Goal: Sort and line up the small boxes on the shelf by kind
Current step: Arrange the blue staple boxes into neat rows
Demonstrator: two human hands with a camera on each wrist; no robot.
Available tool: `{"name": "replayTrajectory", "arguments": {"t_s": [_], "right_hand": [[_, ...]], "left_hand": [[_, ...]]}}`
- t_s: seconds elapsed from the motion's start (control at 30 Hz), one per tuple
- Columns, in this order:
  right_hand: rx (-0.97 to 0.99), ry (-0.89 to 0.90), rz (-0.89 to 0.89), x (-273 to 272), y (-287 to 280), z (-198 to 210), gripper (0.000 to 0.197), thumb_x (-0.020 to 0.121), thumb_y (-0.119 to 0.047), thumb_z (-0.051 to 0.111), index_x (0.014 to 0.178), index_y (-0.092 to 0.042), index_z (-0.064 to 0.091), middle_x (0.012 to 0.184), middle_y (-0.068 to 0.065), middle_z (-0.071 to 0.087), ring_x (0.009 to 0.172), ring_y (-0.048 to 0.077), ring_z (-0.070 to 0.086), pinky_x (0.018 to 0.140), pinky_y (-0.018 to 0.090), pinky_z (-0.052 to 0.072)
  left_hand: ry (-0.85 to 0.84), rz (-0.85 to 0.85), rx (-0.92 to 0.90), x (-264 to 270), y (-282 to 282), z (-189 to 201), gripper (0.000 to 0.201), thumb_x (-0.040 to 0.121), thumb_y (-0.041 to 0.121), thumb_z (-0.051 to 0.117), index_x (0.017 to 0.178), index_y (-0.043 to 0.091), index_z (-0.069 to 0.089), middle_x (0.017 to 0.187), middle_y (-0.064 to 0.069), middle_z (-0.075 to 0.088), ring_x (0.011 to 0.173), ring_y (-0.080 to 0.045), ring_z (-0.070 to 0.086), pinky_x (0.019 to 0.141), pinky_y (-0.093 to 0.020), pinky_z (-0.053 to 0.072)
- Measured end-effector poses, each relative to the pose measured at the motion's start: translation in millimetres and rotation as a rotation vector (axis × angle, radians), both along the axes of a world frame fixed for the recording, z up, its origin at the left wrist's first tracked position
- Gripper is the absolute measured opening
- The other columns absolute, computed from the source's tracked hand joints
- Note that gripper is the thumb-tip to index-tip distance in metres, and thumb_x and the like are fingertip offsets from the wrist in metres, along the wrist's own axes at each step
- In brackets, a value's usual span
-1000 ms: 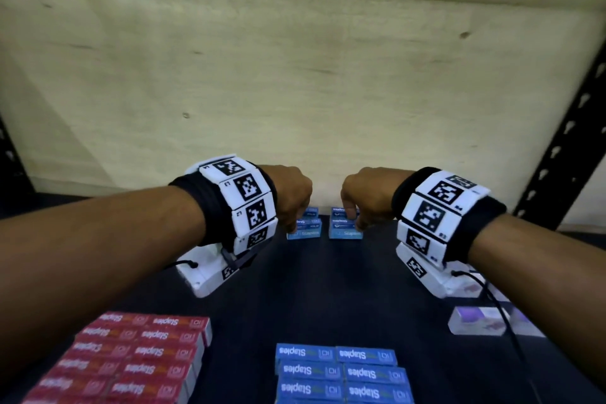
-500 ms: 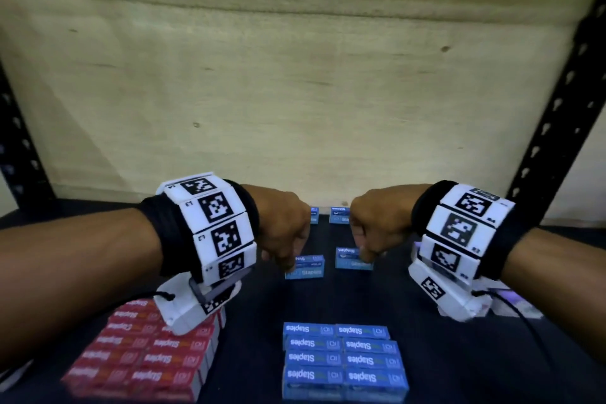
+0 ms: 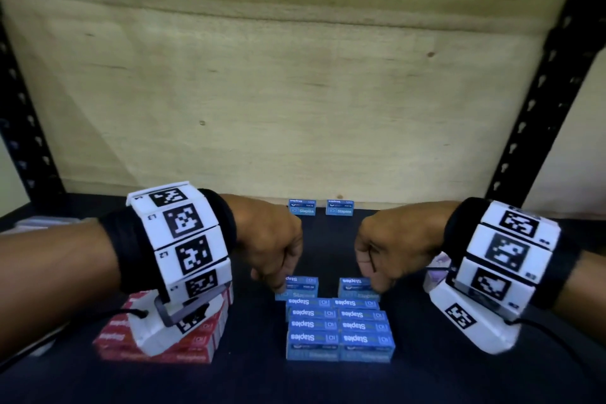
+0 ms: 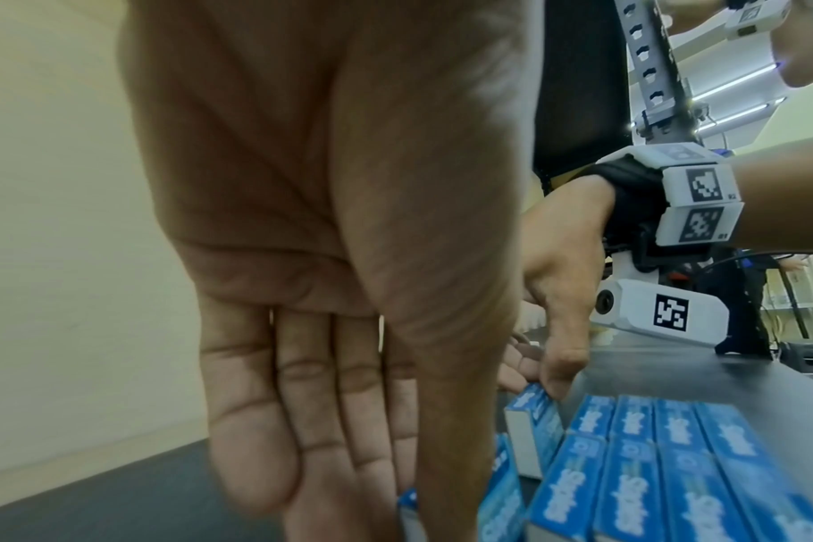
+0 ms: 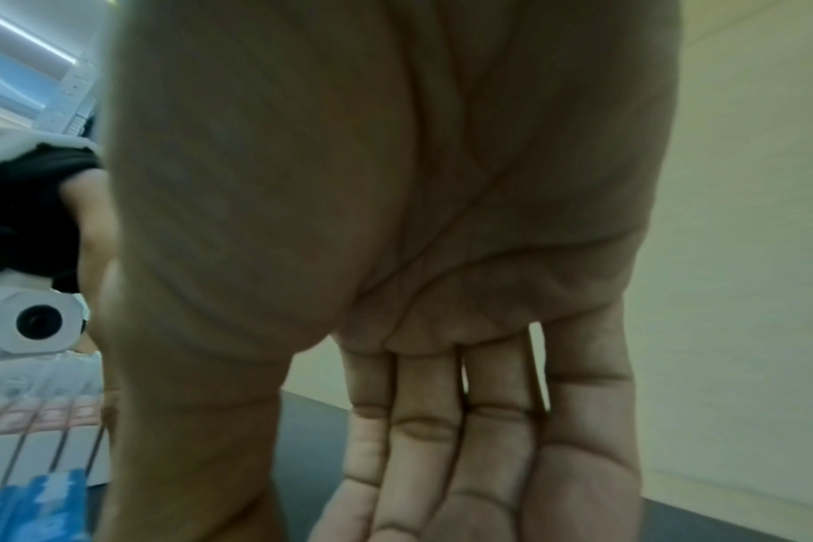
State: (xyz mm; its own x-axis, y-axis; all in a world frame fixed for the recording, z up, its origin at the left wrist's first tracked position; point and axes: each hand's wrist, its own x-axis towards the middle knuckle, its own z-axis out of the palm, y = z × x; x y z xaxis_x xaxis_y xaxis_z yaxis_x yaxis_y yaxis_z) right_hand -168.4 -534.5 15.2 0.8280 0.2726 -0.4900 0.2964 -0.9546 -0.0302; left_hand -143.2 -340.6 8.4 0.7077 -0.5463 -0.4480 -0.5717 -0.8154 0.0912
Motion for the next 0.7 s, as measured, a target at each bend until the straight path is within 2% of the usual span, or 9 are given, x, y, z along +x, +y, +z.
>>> {"name": "replayTrajectory", "arguments": {"t_s": [0.13,0.27,0.4,0.53,0.7], "right_hand": [[-0.012,0.019,0.005,-9,-3,0,0.009,0.084,-0.023,0.071,0.092,-0.025,0.076,0.076,-0.014,0.072,0.07,0.003,0.063,0.064,0.018,0.046],[0.009,0.035,-0.014,-15,-6,1,0.008,0.086,-0.023,0.071,0.094,-0.021,0.074,0.073,-0.013,0.071,0.064,0.001,0.062,0.061,0.015,0.045],[0.037,0.057,-0.034,-17,-9,2,0.009,0.087,-0.018,0.069,0.096,-0.017,0.072,0.072,-0.011,0.072,0.061,0.0,0.064,0.061,0.014,0.045],[0.055,0.064,-0.028,-19,-7,1,0.013,0.086,-0.022,0.072,0.097,-0.016,0.071,0.077,-0.006,0.074,0.062,0.002,0.064,0.061,0.015,0.045],[0.086,0.057,-0.016,-21,-5,1,0.015,0.086,-0.026,0.072,0.098,-0.017,0.069,0.085,-0.004,0.076,0.062,0.001,0.062,0.062,0.015,0.045]], "left_hand": [[0.016,-0.025,0.005,-9,2,1,0.014,0.083,0.031,0.076,0.091,0.022,0.07,0.089,0.003,0.076,0.058,0.003,0.058,0.077,-0.022,0.05],[0.017,-0.041,0.005,-14,3,1,0.017,0.084,0.03,0.075,0.097,0.019,0.07,0.093,0.003,0.076,0.057,0.004,0.056,0.074,-0.019,0.049],[0.025,-0.042,-0.01,-15,5,1,0.019,0.085,0.031,0.074,0.102,0.024,0.069,0.093,0.003,0.076,0.051,0.01,0.055,0.06,-0.011,0.044],[0.057,-0.033,-0.029,-14,7,1,0.022,0.085,0.032,0.074,0.105,0.025,0.068,0.094,0.002,0.076,0.06,0.005,0.059,0.048,-0.002,0.039],[0.065,-0.045,-0.04,-14,6,0,0.02,0.085,0.03,0.075,0.104,0.025,0.069,0.092,0.003,0.075,0.064,0.0,0.062,0.055,-0.009,0.041]]}}
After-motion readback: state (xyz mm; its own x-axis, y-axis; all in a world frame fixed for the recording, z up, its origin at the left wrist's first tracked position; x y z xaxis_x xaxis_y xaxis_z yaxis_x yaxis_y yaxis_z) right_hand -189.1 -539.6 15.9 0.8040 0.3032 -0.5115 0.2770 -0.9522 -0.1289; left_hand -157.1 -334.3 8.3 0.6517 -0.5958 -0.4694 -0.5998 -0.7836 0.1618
